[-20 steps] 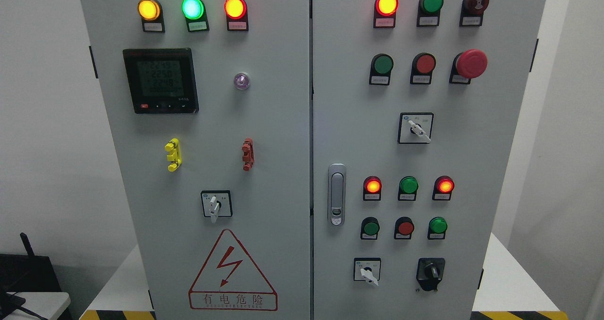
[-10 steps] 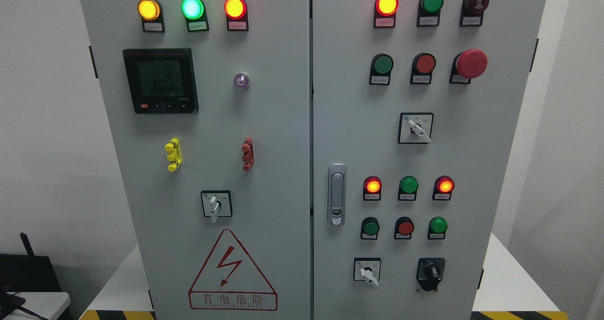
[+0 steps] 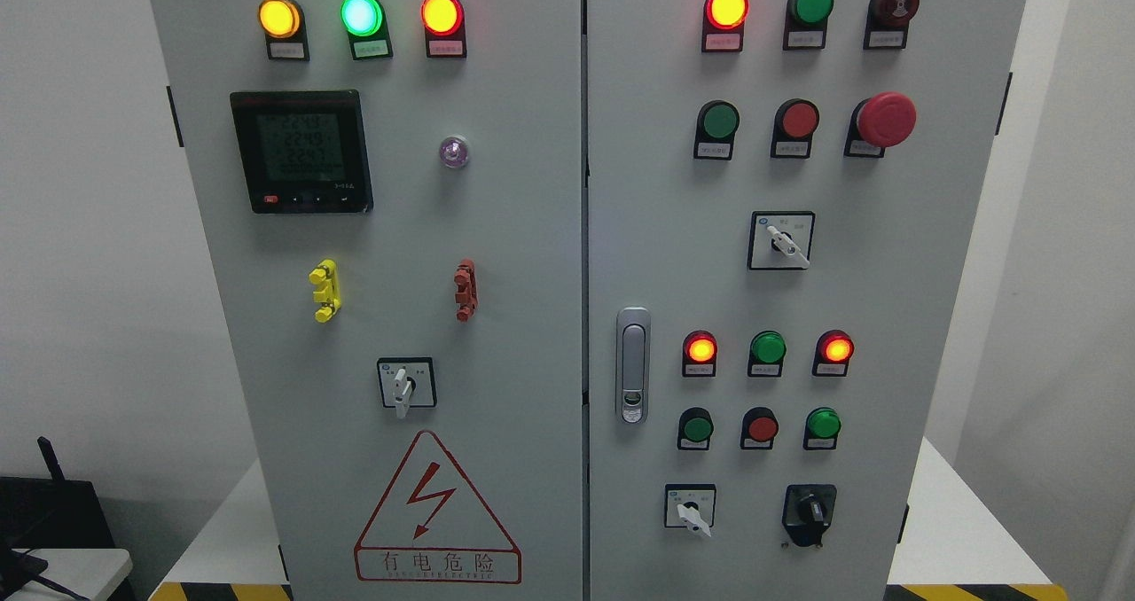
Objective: Turn on light switch 1
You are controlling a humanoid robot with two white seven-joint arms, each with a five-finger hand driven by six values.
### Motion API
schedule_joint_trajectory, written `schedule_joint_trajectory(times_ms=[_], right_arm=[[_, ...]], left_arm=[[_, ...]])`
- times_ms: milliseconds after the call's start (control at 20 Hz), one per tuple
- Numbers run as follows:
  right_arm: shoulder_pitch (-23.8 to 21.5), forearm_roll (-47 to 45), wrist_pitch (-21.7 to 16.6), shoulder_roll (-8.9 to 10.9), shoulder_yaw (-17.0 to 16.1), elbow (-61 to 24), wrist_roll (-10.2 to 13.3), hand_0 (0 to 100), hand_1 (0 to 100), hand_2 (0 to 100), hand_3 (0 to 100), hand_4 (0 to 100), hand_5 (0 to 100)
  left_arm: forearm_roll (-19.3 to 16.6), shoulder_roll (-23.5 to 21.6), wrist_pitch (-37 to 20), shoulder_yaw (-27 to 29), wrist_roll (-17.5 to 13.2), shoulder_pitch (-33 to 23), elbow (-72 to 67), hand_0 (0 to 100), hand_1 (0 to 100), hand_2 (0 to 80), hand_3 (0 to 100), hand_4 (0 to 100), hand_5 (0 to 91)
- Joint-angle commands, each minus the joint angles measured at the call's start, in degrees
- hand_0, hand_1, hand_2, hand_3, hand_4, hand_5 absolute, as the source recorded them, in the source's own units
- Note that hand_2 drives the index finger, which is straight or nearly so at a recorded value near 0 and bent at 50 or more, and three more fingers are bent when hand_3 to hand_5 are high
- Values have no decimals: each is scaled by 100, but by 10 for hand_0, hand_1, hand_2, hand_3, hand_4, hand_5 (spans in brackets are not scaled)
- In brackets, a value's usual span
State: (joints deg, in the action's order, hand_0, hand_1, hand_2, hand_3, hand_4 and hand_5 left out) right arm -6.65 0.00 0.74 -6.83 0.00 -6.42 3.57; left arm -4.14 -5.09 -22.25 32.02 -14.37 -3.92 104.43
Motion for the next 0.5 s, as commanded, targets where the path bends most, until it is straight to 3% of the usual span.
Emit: schedule_joint_trajectory(times_ms=[0, 100, 301, 451], right_arm=[[5, -141, -4, -2, 97, 0, 4, 120, 389, 0, 0, 0, 0], [-3, -141, -4, -2, 97, 0, 4, 120, 389, 0, 0, 0, 0], [-3, -141, -4, -2, 97, 0, 4, 120, 389, 0, 0, 0, 0], [5, -141, 5, 6, 97, 0, 4, 120, 389, 0, 0, 0, 0]], left_arm=[[-68, 8, 71, -1337, 267, 101, 526, 158, 0, 359, 628, 711, 693], [-209, 8, 132, -1592, 355, 93, 535, 155, 0, 359, 629, 711, 694], [-516, 279, 896, -2207, 891, 391, 614, 152, 0, 357, 625, 709, 697], [-964, 438, 1082, -2304, 936, 514, 614, 156, 0, 359, 626, 709, 707]])
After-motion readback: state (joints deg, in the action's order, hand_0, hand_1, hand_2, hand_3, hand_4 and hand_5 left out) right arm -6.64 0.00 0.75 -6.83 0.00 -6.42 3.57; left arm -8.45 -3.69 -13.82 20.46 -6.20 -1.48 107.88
